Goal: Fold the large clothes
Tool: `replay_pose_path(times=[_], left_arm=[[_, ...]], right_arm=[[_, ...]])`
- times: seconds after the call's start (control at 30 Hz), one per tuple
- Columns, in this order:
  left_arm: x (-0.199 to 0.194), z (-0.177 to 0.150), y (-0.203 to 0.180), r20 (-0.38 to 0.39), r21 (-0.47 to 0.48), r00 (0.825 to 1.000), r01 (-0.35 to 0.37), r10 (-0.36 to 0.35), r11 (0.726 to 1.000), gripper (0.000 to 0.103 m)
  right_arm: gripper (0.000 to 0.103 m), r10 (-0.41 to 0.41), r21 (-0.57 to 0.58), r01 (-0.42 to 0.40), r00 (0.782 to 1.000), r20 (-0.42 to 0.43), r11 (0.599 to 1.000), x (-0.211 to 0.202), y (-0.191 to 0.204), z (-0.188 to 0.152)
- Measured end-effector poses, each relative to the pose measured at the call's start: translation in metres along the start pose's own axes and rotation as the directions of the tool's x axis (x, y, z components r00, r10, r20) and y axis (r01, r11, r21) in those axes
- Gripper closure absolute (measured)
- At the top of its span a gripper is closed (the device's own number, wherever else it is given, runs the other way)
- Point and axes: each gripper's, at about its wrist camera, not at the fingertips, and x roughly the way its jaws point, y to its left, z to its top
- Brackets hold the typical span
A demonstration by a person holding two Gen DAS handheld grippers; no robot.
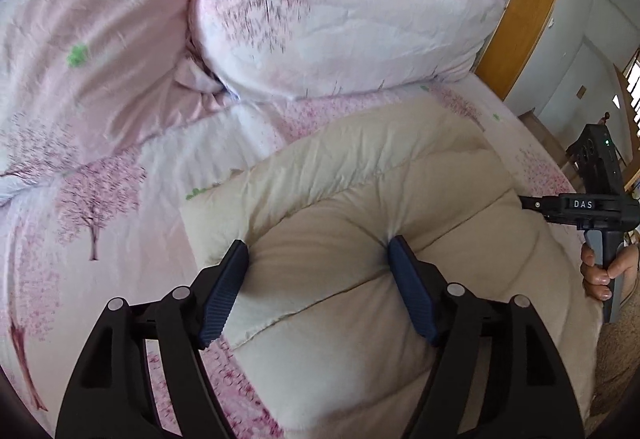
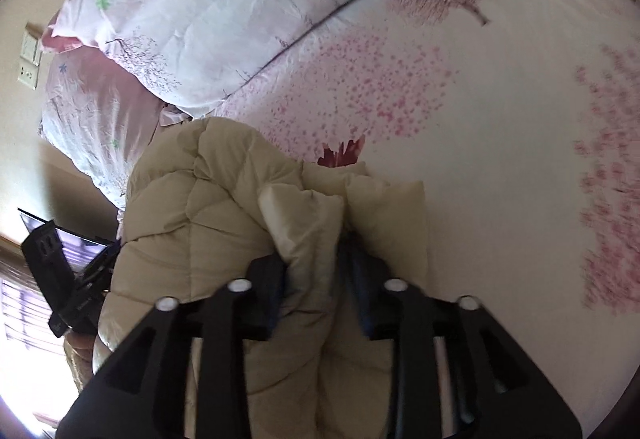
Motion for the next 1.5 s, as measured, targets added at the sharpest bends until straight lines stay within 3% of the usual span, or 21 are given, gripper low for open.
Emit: replay_pose_path(times=[0.2,0.27,0.4,0.53,0.7,0.87,1.0,1.07,1.13,1.23,1.3,1.5], left_arm=[[-0.059,-0.018,-0.018,0.115,0.076,0.992,0.034,-0.042,0.996,0.034],[-0.075,-0.029,-0.029,0.133,0.094,0.987,0.073,-0.086,0.993,0.034],[-0.086,-0.049,-0.042,0.108,0.109,0.981,0.152,-0.164,0.982,0.034],[-0.073,-0.065,-0.049,0.054,0.134,0.992,0.11,-0.118,0.985,0.034],[-0.058,-0.074,-0.052,0.023,0.145,0.997,0.071,-0.075,0.987,0.032],[-0.042,-0.082,-0.047,0.007,0.122,0.999,0.048,-0.049,0.991,0.029],[-0.047,-0.088,-0.051,0.043,0.134,0.999,0.002,-0.008,0.991,0.029],[-0.062,-0.09,-0.052,0.085,0.12,0.996,0.008,-0.018,0.993,0.029],[-0.085,-0.098,-0.055,0.156,0.123,0.986,0.046,-0.065,0.991,0.029],[-0.114,-0.113,-0.068,0.238,0.172,0.965,0.073,-0.113,0.982,0.029],[-0.122,-0.124,-0.077,0.246,0.196,0.96,0.085,-0.133,0.977,0.029],[-0.111,-0.145,-0.087,0.187,0.228,0.975,0.077,-0.121,0.971,0.029]], right_arm=[[0.061,0.027,-0.157,0.002,0.982,0.188,0.988,-0.063,0.031,-0.047],[0.061,0.044,-0.252,0.01,0.977,0.207,0.968,-0.07,0.054,-0.075],[0.061,0.052,-0.323,0.007,0.984,0.172,0.946,-0.06,0.072,-0.109],[0.061,-0.03,-0.295,0.072,0.989,0.143,0.953,-0.039,0.064,-0.118],[0.06,-0.006,-0.214,0.024,0.997,0.082,0.977,-0.021,0.04,-0.116],[0.06,-0.037,-0.229,0.06,0.994,0.101,0.972,-0.015,0.044,-0.122],[0.06,-0.079,-0.248,0.111,0.987,0.138,0.962,-0.021,0.052,-0.125],[0.06,-0.062,-0.257,0.114,0.977,0.203,0.96,-0.035,0.059,-0.133],[0.06,-0.019,-0.281,0.104,0.957,0.291,0.954,-0.056,0.06,-0.146],[0.06,0.029,-0.321,0.092,0.935,0.354,0.942,-0.075,0.061,-0.169],[0.06,0.04,-0.337,0.088,0.935,0.353,0.937,-0.076,0.062,-0.181],[0.06,-0.01,-0.344,0.129,0.944,0.329,0.93,-0.057,0.058,-0.2]])
